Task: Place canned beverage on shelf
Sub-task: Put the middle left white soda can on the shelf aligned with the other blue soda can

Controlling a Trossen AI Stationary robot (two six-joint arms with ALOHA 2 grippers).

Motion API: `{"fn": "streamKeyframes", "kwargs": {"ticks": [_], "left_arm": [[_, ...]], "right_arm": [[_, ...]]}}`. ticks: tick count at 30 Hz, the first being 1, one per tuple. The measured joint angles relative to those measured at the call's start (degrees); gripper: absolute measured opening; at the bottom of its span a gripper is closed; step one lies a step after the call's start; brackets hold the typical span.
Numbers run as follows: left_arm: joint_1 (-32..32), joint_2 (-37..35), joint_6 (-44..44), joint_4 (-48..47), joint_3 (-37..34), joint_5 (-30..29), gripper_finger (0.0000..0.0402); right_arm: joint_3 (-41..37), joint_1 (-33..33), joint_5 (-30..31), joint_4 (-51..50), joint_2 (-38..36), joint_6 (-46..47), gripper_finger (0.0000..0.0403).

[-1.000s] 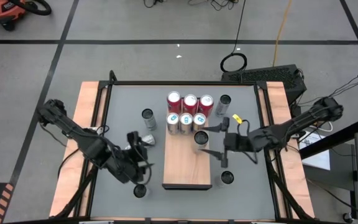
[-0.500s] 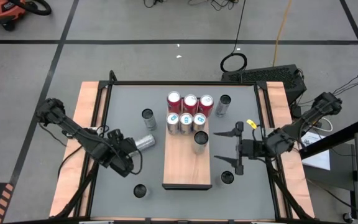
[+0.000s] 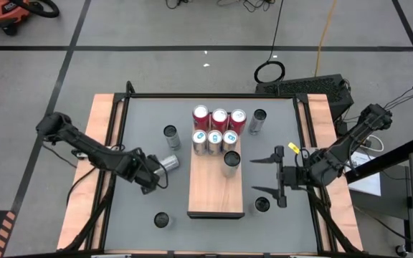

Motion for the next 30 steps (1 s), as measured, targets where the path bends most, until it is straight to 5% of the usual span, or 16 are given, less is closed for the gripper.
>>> {"fn": "streamKeyframes", "kwargs": {"ticks": [14,20,30], "left_arm": [[3.31,-0.68,1.78,8.13,-9.62,2.4,0.032],[3.27,-0.66,2.21,7.72,-8.88,2.37,0.0247],[2.85,-0.72,2.28,4.16,-2.82,2.24,0.0243]], "right_arm": [[0.0,0.01,-0.13,-1.42,0.0,1.7,0.0313],[0.0,0.01,-0.15,-1.78,0.11,1.66,0.0313],[0.0,0.01,-0.39,-1.75,1.14,3.11,0.0313]]}}
